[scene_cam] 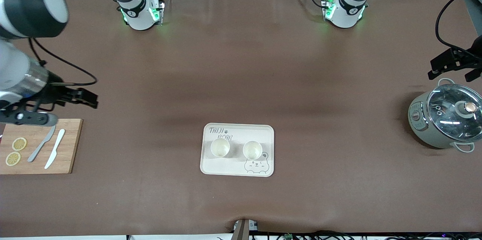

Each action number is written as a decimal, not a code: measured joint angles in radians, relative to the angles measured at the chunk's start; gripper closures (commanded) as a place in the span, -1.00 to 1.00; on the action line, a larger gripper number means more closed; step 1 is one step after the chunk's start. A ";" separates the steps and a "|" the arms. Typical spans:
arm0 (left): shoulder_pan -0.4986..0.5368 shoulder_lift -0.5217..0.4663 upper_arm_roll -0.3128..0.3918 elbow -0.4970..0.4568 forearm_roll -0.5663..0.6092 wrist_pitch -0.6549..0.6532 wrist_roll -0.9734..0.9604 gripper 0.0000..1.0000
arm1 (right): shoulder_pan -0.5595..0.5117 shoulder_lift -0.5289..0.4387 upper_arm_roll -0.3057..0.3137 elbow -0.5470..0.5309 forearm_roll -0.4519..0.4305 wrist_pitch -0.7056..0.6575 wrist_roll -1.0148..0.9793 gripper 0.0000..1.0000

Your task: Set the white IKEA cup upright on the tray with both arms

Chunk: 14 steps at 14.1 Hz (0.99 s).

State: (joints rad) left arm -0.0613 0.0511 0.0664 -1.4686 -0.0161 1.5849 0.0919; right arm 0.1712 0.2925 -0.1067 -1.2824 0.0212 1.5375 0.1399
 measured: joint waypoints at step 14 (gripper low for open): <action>0.001 0.000 -0.026 0.000 0.001 -0.005 -0.008 -1.00 | -0.159 -0.162 0.010 -0.265 0.002 0.156 -0.153 -1.00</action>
State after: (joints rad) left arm -0.0601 0.0514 0.0402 -1.4683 -0.0150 1.5795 0.0835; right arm 0.0126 0.1308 -0.0971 -1.5472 0.0234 1.6937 -0.0133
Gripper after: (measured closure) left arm 0.000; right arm 0.000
